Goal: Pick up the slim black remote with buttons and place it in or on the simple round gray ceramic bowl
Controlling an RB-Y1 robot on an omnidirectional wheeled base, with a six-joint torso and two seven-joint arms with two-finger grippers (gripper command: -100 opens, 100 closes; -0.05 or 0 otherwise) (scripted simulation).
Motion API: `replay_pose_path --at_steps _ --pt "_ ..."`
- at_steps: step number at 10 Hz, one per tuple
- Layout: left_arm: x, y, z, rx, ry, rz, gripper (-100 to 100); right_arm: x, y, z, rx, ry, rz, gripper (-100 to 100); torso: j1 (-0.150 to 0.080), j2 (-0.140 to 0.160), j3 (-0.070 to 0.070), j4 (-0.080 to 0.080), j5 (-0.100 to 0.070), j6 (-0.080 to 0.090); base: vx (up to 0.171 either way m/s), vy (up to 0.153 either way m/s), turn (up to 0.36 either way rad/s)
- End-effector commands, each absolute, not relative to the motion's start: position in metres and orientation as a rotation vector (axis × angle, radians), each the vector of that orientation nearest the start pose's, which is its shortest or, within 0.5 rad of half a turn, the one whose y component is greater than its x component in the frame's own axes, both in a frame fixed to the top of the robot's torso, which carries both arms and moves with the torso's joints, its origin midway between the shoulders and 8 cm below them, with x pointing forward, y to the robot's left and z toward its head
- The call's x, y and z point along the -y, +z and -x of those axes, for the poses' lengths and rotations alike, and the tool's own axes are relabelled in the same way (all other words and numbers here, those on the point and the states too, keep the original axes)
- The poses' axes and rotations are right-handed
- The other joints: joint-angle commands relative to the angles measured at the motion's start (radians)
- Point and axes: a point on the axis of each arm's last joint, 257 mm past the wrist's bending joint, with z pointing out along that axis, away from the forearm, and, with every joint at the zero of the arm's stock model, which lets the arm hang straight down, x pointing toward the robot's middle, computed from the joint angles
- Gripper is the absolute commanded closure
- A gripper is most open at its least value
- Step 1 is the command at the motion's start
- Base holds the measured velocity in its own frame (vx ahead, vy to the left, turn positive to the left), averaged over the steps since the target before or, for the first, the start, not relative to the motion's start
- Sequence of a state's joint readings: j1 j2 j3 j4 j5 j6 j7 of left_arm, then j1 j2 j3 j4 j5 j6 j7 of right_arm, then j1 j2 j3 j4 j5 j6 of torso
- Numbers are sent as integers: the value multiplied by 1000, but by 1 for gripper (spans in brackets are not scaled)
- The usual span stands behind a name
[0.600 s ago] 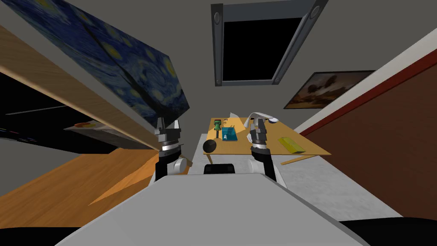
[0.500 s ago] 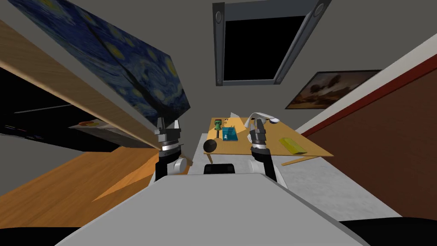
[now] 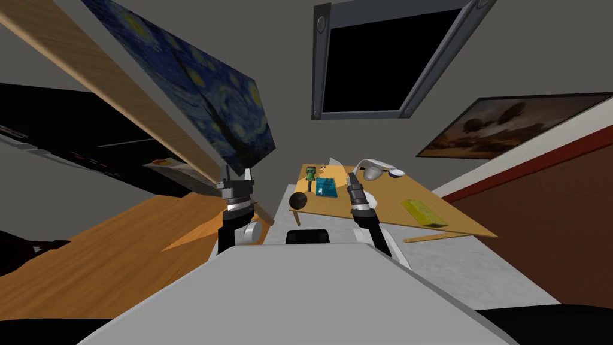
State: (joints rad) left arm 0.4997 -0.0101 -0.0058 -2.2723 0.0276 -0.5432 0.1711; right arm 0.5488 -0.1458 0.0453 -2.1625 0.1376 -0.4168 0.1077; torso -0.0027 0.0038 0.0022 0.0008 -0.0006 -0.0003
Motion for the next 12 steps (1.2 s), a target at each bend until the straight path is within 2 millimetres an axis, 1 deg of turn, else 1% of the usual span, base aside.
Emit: replay_pose_path --at_steps 1,2,4,5,7,8,10,11,12 --pt "-281 29 -337 -512 -1492 714 0 245 -91 -379 -1108 1018 -546 -100 0 0 0 0 0 0 -67 -30 260" --pt "-281 29 -337 -512 -1492 714 0 245 -91 -379 -1110 1017 -544 -100 0 0 0 0 0 0 -45 -17 102" --pt "-281 29 -337 -512 -1492 714 0 238 -122 -383 -1237 933 -474 -100 1 -1 -1 0 0 0 -40 -12 262" --pt "-281 29 -337 -512 -1492 714 0 237 -123 -383 -1243 932 -465 -100 1 -1 -1 0 0 0 -37 -16 115" --pt "-281 29 -337 -512 -1492 714 0 232 -159 -384 -1376 835 -380 -100 1 -1 -1 0 0 0 -51 -12 270" --pt "-281 29 -337 -512 -1492 714 0 232 -160 -384 -1384 832 -367 -100 1 -1 0 0 0 0 -42 -12 144" --pt "-281 29 -337 -512 -1492 714 0 230 -201 -381 -1519 729 -267 -100 1 -2 -1 0 0 0 -39 -3 367" --pt "-281 29 -337 -512 -1492 714 0 231 -202 -380 -1527 720 -248 -100 1 -2 -1 0 0 0 -26 -9 111" --pt "-281 29 -337 -512 -1492 714 0 231 -225 -377 -1596 661 -183 -100 1 -3 -1 0 0 1 -23 5 212"
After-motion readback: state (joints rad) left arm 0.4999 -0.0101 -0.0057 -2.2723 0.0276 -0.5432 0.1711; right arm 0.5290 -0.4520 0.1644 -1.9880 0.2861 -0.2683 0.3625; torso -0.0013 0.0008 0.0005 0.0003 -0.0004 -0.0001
